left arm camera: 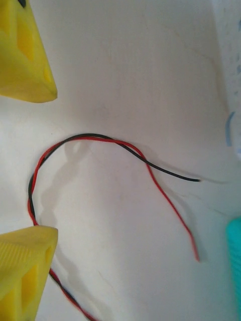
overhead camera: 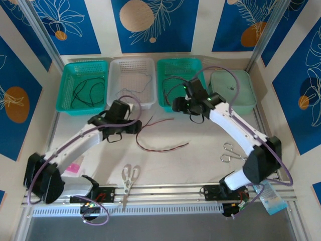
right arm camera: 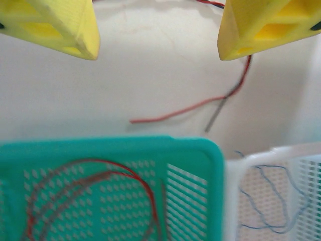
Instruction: Untangle the cables
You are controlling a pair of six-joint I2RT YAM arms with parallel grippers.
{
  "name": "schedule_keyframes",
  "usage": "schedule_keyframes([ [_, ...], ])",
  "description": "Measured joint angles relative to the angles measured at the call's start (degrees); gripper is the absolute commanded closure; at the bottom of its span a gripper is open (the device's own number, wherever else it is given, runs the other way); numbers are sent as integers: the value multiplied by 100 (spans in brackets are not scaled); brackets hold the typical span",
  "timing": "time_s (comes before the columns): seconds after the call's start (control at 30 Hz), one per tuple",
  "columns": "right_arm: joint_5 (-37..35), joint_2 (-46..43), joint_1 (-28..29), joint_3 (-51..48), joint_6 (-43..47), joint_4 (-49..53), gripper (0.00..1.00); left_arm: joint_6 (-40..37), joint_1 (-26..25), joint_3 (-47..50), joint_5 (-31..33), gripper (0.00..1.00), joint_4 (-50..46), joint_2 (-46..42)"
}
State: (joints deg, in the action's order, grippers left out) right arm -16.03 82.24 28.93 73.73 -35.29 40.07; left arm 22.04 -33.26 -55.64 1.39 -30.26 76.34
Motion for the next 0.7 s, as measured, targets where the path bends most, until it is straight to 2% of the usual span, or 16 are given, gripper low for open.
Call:
schedule_keyframes([
  [0.1, 55, -638, -334, -682, -122, -37, 37, -157, -262, -70, 304, 43, 170, 612],
  [0.27, 260, -1233, -914, -1248, -208, -66, 37, -551, -649, -686, 857, 43, 330, 1755],
  [0.4, 457, -1344, -1259, -1357, -203, -118, 37, -826, -734, -1222, 1097, 43, 435, 2446],
  [0.57, 726, -1478, -1650, -1519, -133, -188, 37, -1134, -739, -1794, 1259, 57, 452, 3058],
  [0.7, 898, -1609, -1895, -1652, -70, -192, 37, -1217, -739, -2341, 1268, 58, 420, 3576],
])
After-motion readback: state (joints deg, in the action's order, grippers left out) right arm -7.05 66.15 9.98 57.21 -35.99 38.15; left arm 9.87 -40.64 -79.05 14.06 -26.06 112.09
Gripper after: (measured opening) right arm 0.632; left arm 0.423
